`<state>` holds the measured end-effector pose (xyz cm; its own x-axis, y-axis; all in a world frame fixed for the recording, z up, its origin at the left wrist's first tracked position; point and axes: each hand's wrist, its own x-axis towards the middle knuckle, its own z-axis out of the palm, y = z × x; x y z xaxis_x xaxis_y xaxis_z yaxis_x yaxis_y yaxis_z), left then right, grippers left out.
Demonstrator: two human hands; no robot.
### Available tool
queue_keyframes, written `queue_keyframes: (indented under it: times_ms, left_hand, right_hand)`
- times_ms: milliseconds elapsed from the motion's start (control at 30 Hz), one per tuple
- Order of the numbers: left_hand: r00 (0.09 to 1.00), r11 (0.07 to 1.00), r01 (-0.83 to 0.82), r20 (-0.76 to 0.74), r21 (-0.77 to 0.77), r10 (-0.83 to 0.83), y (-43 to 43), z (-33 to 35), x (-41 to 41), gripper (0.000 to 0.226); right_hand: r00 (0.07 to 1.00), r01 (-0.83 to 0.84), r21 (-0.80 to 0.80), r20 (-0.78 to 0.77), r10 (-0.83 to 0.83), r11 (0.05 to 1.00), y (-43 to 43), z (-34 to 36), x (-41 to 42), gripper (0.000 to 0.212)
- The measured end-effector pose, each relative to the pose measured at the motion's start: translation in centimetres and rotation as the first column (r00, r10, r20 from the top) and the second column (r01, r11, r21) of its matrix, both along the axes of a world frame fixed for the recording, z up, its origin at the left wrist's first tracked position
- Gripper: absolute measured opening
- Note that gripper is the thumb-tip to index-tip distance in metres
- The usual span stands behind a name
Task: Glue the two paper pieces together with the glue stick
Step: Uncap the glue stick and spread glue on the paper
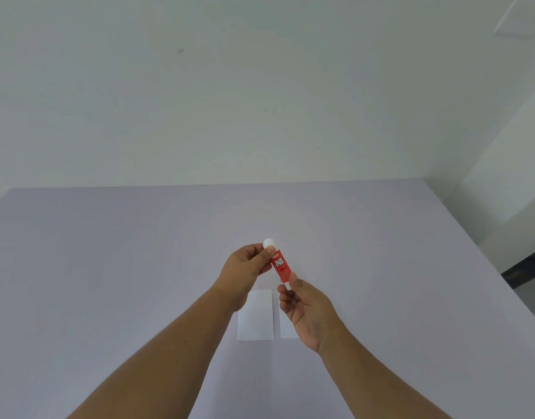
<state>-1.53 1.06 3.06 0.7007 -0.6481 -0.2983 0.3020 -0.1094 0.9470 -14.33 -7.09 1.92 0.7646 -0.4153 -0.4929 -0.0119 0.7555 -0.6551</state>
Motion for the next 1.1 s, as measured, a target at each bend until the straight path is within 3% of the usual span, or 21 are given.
queue_keyframes:
  times_ms: [233, 433, 533, 633, 733, 867, 967, 1100]
  left_hand:
    - [0.999, 0.999, 0.014, -0.033, -0.03, -0.015, -0.1, 0.0, 0.0, 0.028]
    - [0.993, 0.991, 0.121, -0.01, 0.058, -0.121, 0.5, -0.3, -0.3, 0.034]
    - [0.978, 0.952, 0.161, 0.089, 0.26, -0.189, 2.2, -1.6, 0.3, 0.049]
    - [0.843, 0.777, 0.169, 0.319, 0.606, -0.433, 4.4, -4.0, 0.9, 0.057]
    - [0.683, 0.63, 0.192, 0.359, 0.752, -0.636, 5.8, -6.5, 0.8, 0.078]
    - [0.606, 0.549, 0.161, 0.357, 0.82, -0.711, 6.2, -8.5, 0.5, 0.087]
    - [0.594, 0.542, 0.135, 0.37, 0.83, -0.714, 6.3, -9.2, 0.5, 0.089]
    - [0.602, 0.571, 0.125, 0.395, 0.812, -0.694, 6.5, -9.8, 0.6, 0.092]
  right_hand:
    - [0.998, -0.024, 0.069, -0.051, 0.027, 0.997, 0.0, 0.0, 0.1, 0.048]
    - [0.997, 0.073, -0.033, -0.029, -0.074, 0.997, -0.8, -0.7, 0.4, 0.025]
    - [0.986, 0.105, -0.135, -0.115, -0.121, 0.985, -1.8, -1.4, 0.1, 0.018]
    - [0.973, 0.002, -0.351, -0.216, -0.083, 0.936, -2.4, -2.2, -0.6, 0.017]
    - [0.95, -0.154, -0.535, -0.312, -0.025, 0.831, -2.1, -2.9, -1.0, 0.008]
    - [0.897, -0.355, -0.723, -0.441, -0.001, 0.593, -1.6, -3.9, -0.9, 0.011]
    - [0.879, -0.456, -0.834, -0.477, 0.011, 0.311, -1.2, -4.7, -0.5, 0.012]
    - [0.861, -0.506, -0.853, -0.492, 0.127, 0.125, -0.3, -5.4, 0.1, 0.016]
